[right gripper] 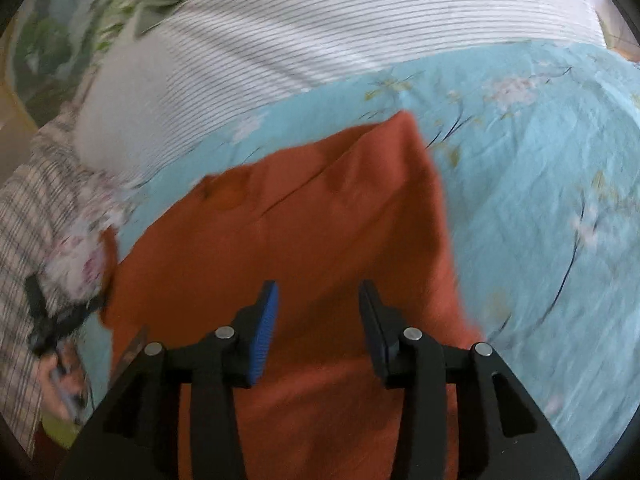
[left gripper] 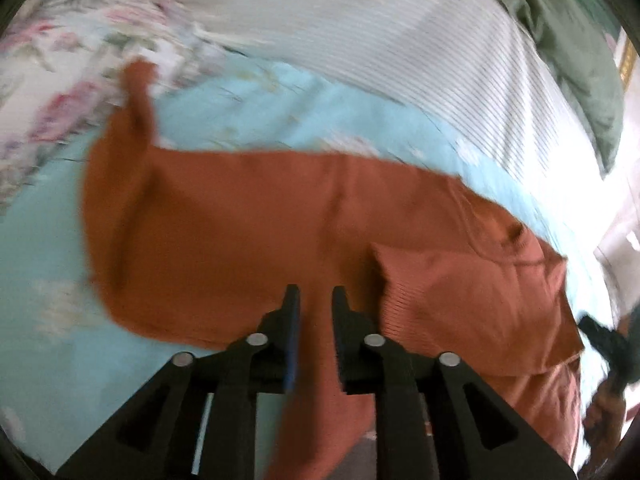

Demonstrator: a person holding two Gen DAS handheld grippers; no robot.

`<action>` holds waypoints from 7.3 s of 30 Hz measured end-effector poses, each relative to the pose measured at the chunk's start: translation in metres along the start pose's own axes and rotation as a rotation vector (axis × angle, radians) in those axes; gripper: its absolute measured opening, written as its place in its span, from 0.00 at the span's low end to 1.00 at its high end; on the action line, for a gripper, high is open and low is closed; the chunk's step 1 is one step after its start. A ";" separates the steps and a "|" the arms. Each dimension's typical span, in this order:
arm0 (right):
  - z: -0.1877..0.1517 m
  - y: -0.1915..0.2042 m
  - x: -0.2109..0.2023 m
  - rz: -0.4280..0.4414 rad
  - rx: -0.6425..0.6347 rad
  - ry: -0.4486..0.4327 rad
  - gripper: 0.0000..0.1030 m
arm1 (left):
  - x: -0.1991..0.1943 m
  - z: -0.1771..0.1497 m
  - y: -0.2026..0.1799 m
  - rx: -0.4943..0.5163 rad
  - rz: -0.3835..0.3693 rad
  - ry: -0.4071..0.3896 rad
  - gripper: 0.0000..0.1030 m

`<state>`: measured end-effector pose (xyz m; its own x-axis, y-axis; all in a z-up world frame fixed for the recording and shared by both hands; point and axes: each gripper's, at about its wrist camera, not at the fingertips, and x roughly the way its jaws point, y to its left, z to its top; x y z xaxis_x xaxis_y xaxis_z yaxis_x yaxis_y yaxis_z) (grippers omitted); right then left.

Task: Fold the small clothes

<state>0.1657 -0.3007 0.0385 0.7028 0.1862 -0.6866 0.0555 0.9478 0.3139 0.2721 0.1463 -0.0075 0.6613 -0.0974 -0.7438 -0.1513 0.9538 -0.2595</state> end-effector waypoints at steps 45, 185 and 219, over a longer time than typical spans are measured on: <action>-0.069 0.001 -0.044 0.074 0.143 -0.041 0.42 | -0.026 0.045 -0.094 0.138 -0.281 -0.196 0.02; -0.035 -0.039 -0.059 -0.151 0.124 -0.083 0.60 | -0.007 -0.065 -0.016 0.136 -0.029 0.027 0.45; -0.213 -0.004 -0.126 0.386 -0.040 0.132 0.35 | -0.128 -0.244 0.064 0.088 -0.470 0.187 0.32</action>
<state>-0.0738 -0.2732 -0.0159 0.5691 0.5592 -0.6028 -0.2241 0.8109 0.5406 -0.0014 0.1506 -0.0794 0.4988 -0.5633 -0.6587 0.1983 0.8140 -0.5460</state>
